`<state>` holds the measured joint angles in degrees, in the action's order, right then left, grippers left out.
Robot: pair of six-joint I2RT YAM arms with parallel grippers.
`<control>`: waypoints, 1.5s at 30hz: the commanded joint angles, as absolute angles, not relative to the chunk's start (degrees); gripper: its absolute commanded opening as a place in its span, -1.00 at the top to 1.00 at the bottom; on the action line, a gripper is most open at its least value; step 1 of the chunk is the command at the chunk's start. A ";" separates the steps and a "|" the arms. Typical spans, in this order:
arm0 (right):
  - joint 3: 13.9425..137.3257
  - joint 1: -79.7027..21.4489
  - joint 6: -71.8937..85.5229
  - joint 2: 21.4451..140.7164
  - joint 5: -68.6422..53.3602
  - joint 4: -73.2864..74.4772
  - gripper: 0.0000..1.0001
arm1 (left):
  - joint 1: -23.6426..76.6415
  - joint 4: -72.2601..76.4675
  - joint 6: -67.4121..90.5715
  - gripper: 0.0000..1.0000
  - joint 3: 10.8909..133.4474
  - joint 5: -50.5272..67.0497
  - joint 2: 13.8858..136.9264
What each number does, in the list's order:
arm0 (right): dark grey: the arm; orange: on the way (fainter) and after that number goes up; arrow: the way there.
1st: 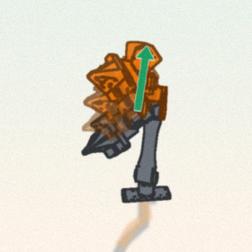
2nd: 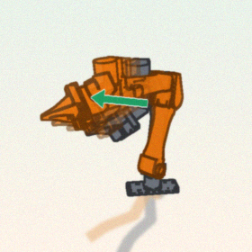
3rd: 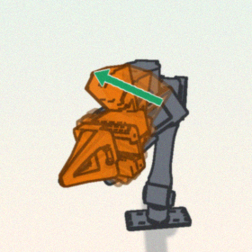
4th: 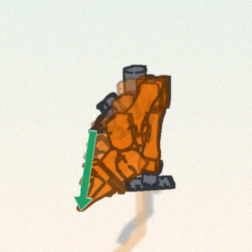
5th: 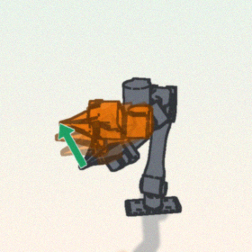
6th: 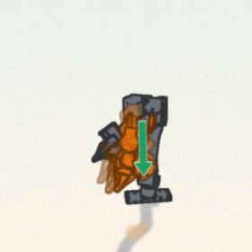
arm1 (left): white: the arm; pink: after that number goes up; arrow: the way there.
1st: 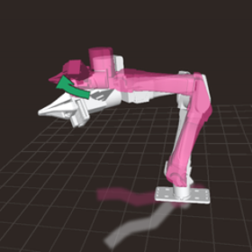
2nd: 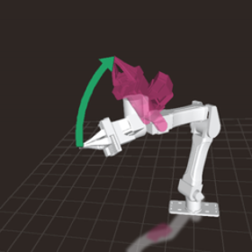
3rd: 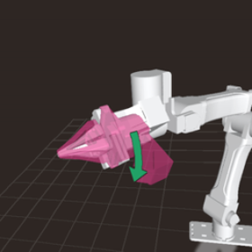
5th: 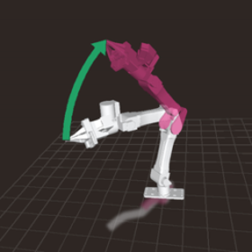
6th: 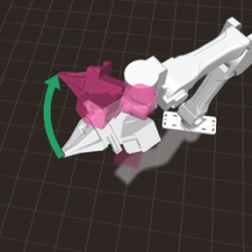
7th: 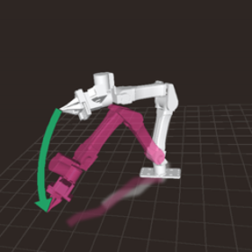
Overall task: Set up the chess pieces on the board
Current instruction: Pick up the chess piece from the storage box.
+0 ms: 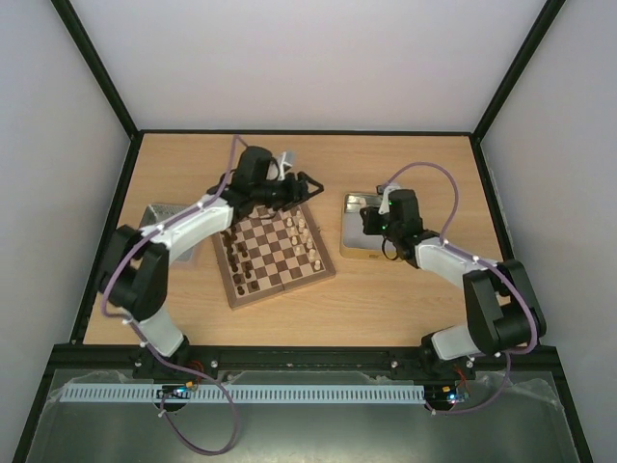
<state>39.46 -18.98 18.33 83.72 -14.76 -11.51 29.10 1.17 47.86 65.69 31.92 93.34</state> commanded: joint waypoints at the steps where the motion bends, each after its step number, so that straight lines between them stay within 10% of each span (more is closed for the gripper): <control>1: 36.26 -16.95 12.61 79.46 -22.17 -21.04 0.64 | 30.82 4.41 48.86 -0.33 74.33 39.29 103.07; 16: 36.36 -14.40 -0.88 78.76 -29.44 -18.96 0.68 | 35.40 6.56 47.31 -0.26 89.64 48.25 120.20; 32: 38.76 -14.29 -4.15 80.95 -29.78 -14.44 0.70 | 36.02 4.92 44.53 0.76 95.33 46.68 126.02; 45: 40.10 -14.30 -3.49 83.37 -25.29 -11.77 0.71 | 35.18 3.42 37.34 0.85 91.52 32.54 117.53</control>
<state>39.24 -14.68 -3.22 83.05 -28.93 -14.09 36.23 2.94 39.92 92.60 38.37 124.18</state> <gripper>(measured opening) 0.149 0.116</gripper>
